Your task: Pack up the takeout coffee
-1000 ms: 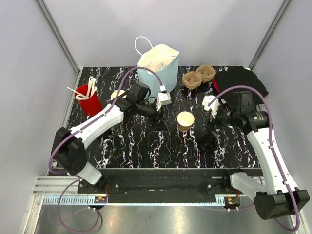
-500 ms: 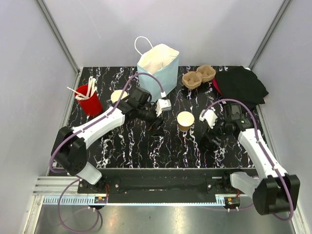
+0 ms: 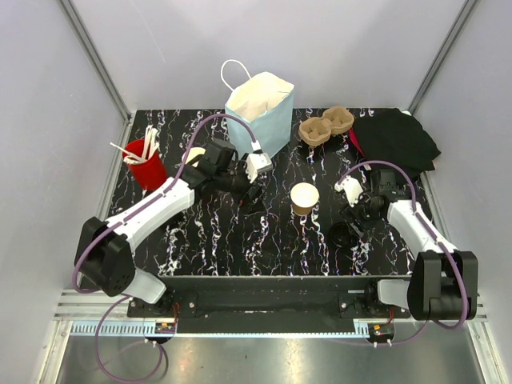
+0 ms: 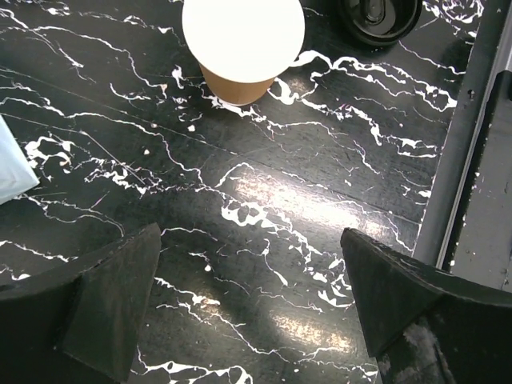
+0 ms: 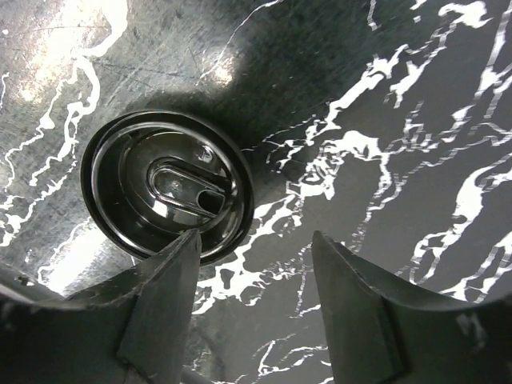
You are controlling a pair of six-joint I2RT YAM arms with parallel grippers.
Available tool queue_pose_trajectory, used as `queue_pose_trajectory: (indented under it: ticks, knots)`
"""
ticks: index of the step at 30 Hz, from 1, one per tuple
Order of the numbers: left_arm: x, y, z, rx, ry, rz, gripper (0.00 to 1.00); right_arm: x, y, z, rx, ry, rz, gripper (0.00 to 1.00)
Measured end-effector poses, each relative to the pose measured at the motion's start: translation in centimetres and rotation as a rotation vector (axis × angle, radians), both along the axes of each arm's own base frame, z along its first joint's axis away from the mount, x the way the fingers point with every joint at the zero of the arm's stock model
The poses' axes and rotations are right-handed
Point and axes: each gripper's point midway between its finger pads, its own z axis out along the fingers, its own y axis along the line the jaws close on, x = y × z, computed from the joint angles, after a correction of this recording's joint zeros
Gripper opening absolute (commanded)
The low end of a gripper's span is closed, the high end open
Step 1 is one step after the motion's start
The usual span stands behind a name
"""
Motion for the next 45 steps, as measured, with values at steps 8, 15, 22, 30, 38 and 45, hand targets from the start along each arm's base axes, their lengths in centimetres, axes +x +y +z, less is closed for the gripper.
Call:
queue_pose_trajectory:
  ticks: [8,15,22,30,38,45]
  knots:
    - [-0.2,0.6,0.0,0.003,-0.019,0.024,0.99,-0.6,0.2,-1.4,0.014,0.073,-0.011,0.53]
    - [0.1,0.7,0.0,-0.001,-0.021,0.041,0.99,-0.9,0.2,-2.6,0.013,0.126,-0.006,0.44]
    - [0.4,1.0,-0.4,-0.001,-0.017,0.053,0.99,1.4,0.1,-1.4,0.001,0.078,0.03,0.34]
    - [0.9,1.5,-0.3,-0.007,-0.015,0.076,0.99,5.2,0.1,0.4,-0.014,0.003,0.093,0.37]
    - [1.3,2.3,-0.6,-0.015,0.001,0.103,0.99,4.9,0.3,1.6,0.001,0.001,0.081,0.52]
    - [1.4,2.4,-0.2,-0.033,0.003,0.108,0.99,-0.4,0.5,-0.6,0.021,0.099,0.051,0.53]
